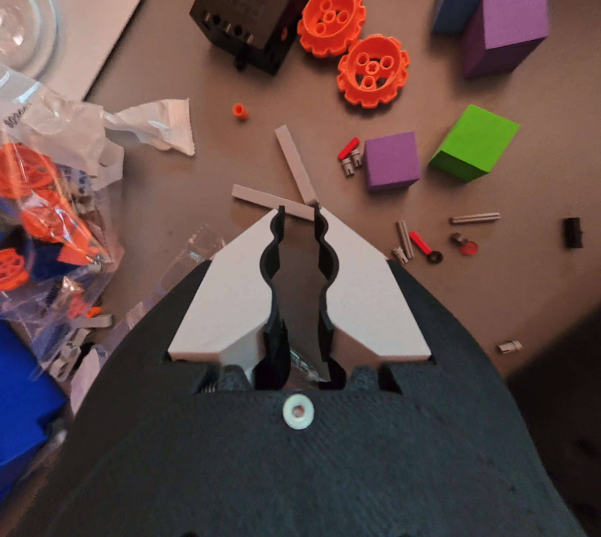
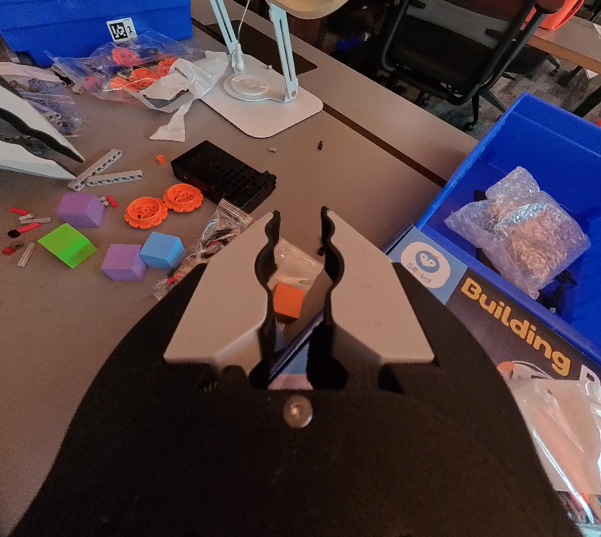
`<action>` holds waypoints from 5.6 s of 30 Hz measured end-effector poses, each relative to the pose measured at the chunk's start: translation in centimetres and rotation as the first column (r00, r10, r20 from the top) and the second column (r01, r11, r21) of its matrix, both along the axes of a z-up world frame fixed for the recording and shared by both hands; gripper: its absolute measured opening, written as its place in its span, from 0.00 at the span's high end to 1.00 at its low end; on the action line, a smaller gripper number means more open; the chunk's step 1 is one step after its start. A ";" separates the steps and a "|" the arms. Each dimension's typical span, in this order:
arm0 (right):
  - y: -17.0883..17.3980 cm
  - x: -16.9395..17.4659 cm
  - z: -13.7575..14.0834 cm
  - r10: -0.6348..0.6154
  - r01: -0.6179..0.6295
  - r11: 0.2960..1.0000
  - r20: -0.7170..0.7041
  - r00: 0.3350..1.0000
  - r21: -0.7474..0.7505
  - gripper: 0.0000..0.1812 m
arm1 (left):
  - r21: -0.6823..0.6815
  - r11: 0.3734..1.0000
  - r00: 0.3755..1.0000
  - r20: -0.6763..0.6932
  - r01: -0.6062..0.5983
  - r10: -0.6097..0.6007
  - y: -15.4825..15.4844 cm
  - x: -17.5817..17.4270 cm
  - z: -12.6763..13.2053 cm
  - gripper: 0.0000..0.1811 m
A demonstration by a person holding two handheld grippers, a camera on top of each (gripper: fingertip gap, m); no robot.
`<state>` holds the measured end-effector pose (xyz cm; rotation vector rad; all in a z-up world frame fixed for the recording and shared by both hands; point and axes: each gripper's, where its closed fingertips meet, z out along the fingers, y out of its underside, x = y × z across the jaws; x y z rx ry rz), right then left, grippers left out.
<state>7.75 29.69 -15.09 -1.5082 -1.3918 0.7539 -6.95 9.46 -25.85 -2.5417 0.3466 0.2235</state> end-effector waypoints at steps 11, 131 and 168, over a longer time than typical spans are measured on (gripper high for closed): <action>-0.2 0.0 0.1 0.009 -0.009 1.000 -0.005 1.000 -0.005 0.87 | -0.035 0.992 0.991 0.057 0.123 -0.121 1.9 3.0 -0.4 0.92; -18.1 -15.6 -8.9 0.728 -0.892 0.325 0.685 0.025 -0.314 0.79 | 0.168 0.983 0.995 0.081 -0.074 0.061 0.1 -6.8 0.8 0.97; -18.0 -15.4 -6.1 0.665 -0.790 0.565 0.698 0.265 -0.238 0.87 | 0.186 0.979 0.992 0.101 -0.089 0.071 0.1 -7.1 1.0 0.95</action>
